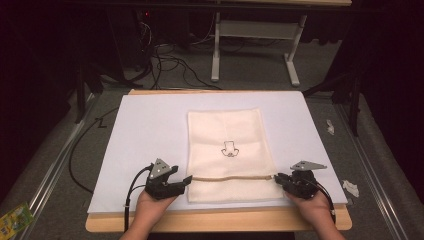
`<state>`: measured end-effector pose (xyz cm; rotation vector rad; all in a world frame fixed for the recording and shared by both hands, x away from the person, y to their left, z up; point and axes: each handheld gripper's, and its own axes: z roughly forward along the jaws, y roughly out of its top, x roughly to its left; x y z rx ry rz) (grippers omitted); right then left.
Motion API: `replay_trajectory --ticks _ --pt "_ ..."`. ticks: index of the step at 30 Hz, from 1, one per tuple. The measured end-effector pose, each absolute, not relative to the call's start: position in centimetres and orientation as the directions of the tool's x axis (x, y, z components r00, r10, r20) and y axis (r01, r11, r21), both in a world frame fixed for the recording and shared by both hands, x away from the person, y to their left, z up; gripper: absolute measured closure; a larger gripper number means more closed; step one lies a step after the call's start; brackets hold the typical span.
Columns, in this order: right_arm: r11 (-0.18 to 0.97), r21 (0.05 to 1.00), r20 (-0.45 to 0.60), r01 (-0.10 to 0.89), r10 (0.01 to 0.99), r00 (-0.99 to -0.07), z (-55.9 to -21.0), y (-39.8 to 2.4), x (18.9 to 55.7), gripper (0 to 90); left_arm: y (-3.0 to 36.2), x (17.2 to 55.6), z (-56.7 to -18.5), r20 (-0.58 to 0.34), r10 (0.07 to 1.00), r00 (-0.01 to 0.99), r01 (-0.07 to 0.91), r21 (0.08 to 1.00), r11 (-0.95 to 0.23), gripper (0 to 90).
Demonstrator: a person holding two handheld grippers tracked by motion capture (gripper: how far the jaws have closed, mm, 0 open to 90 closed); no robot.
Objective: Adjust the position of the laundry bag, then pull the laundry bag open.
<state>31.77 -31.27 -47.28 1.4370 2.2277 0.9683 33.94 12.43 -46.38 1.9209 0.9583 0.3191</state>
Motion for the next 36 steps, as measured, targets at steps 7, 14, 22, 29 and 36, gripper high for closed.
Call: replay_trajectory --ticks 7,14,22,29,36 --pt "0.283 0.692 0.09 0.665 0.879 -0.468 -46.8 -31.4 31.7 84.0 11.9 34.2 -46.3 -0.169 0.736 0.655 0.483 0.843 -0.237 36.0" --pt "0.27 0.724 0.103 0.635 0.868 -0.486 -45.7 -31.6 31.5 84.6 10.8 33.2 -46.4 -0.159 0.713 0.683 0.463 0.849 -0.254 43.7" --pt "0.241 0.733 0.13 0.636 0.869 -0.478 -45.2 -31.6 31.7 85.0 8.5 33.3 -45.7 -0.187 0.69 0.7 0.487 0.831 -0.268 38.7" --pt "0.264 0.745 0.093 0.612 0.868 -0.488 -45.1 -31.4 31.8 85.4 3.5 33.5 -46.3 -0.253 0.634 0.731 0.502 0.828 -0.249 39.4" --pt "0.271 0.751 0.098 0.602 0.856 -0.508 -44.9 -31.6 31.8 85.6 -0.5 33.8 -46.3 -0.263 0.573 0.776 0.486 0.829 -0.276 46.0"
